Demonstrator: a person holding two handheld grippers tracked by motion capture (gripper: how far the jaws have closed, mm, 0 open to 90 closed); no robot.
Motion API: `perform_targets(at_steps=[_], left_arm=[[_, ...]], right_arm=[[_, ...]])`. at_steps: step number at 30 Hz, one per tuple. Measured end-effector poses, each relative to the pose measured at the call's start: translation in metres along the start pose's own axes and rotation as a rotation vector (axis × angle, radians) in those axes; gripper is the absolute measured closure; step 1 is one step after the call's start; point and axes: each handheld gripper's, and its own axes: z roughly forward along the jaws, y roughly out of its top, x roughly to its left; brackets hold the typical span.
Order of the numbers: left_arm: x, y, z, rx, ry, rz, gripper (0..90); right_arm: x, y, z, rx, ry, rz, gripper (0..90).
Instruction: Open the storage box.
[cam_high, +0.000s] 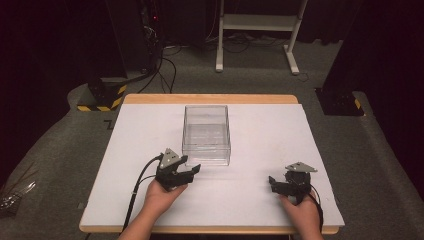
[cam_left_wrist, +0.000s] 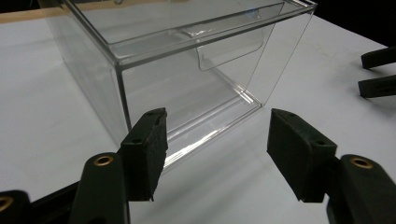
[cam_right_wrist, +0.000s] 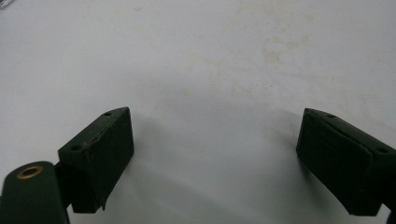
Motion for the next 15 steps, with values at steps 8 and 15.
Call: perform_targets(at_steps=[8, 15], left_arm=[[0.004, 0.002, 0.01, -0.005, -0.01, 0.0, 38.6], [0.01, 0.002, 0.014, -0.048, -0.04, -0.003, 41.1]], right_arm=[[0.0, 0.0, 0.0, 0.0, 0.0, 0.0, 11.1], [0.0, 0.0, 0.0, 0.001, 0.0, -0.003, 11.1]])
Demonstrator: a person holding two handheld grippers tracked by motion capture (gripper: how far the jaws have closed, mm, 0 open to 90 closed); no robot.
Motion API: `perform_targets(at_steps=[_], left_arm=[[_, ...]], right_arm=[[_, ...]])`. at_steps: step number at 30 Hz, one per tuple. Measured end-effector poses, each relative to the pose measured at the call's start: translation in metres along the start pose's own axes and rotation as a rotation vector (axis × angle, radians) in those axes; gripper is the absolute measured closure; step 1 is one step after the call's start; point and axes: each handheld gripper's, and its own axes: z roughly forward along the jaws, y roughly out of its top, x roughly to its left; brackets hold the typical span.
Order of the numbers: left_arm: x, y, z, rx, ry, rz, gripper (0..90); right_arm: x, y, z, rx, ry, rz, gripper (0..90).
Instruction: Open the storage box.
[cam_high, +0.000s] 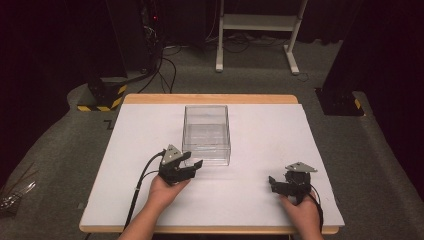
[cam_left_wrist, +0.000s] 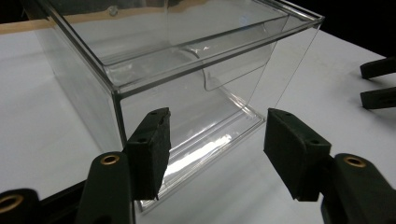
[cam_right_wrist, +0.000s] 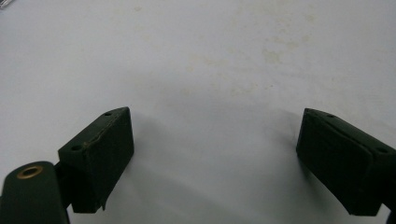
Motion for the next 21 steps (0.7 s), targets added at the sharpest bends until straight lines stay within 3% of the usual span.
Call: perform_targets(at_steps=[13, 21], left_arm=[[0.002, 0.006, 0.006, -0.059, -0.032, 0.018, 50.9], [0.006, 0.006, 0.014, -0.068, -0.063, 0.002, 57.0]], right_arm=[[0.0, 0.0, 0.0, -0.001, -0.001, 0.002, 11.2], [0.0, 0.0, 0.0, -0.002, -0.001, 0.001, 11.3]])
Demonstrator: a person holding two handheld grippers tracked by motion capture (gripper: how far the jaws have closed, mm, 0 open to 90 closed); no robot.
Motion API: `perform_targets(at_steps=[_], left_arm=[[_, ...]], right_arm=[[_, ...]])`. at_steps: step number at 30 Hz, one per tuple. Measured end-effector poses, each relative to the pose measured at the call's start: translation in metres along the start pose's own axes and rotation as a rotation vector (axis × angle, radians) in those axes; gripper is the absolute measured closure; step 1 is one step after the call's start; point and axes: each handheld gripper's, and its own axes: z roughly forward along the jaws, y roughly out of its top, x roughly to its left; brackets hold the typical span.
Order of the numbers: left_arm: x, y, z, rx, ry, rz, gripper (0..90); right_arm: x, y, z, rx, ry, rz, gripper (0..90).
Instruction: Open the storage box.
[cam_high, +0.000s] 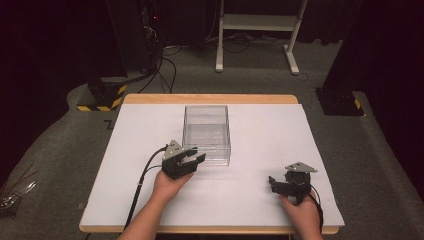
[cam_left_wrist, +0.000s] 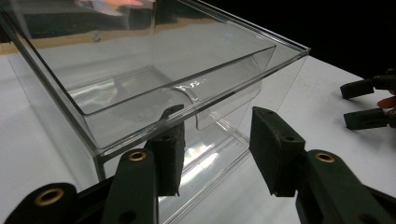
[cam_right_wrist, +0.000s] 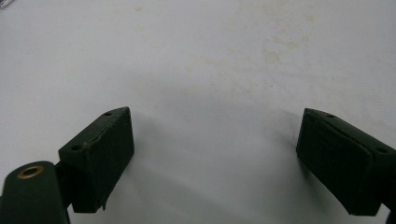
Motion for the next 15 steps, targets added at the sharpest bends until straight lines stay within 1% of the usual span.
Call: perform_targets(at_steps=[6, 8, 11, 13, 15], left_arm=[[0.0002, -0.0017, 0.0037, -0.015, -0.019, 0.004, 61.7], [0.0, -0.0025, 0.0044, -0.02, -0.014, 0.004, 63.5], [0.0029, -0.0038, 0.0042, -0.033, -0.017, -0.007, 69.2], [0.0042, -0.0046, 0.0044, -0.036, -0.019, -0.007, 73.1], [0.0056, -0.0058, 0.0042, -0.046, -0.03, -0.002, 74.1]], right_arm=[[0.0, 0.0, 0.0, 0.0, -0.001, 0.0, 11.3], [0.0, 0.0, 0.0, -0.001, -0.001, 0.0, 11.3], [0.0001, -0.0001, -0.0001, 0.0, -0.001, 0.0, 11.3], [0.0002, -0.0001, -0.0001, 0.0, -0.001, 0.0, 11.4], [0.0003, -0.0001, -0.0001, 0.0, -0.002, 0.0, 11.4]])
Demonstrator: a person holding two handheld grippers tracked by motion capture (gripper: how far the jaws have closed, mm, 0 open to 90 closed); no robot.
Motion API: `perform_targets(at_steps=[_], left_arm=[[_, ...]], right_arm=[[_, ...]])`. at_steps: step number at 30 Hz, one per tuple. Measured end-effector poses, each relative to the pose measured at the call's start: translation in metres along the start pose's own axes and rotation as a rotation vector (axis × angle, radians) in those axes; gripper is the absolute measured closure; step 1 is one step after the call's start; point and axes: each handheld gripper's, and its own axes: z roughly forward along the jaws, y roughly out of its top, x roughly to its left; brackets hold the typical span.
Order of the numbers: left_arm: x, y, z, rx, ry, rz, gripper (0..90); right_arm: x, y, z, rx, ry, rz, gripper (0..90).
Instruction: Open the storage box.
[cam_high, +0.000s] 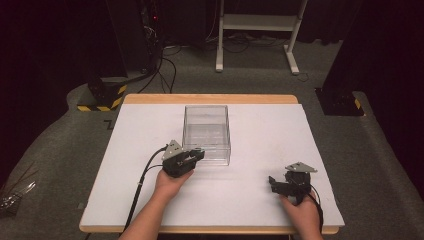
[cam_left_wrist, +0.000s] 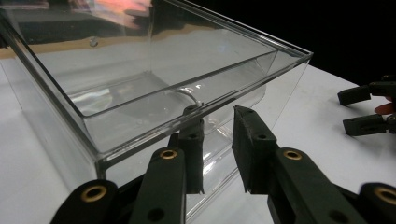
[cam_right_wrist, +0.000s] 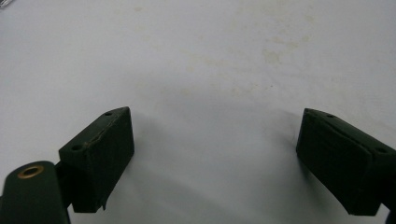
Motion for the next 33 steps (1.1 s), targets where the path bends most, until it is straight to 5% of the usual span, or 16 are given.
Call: perform_targets(at_steps=[18, 33], left_arm=[[0.005, -0.008, -0.007, -0.038, -0.053, 0.009, 80.5], [-0.005, -0.017, -0.021, -0.047, -0.081, 0.017, 82.2]], right_arm=[[0.0, 0.0, 0.0, -0.001, -0.004, -0.005, 11.6], [0.0, 0.0, 0.0, 0.001, -0.003, -0.002, 11.6]])
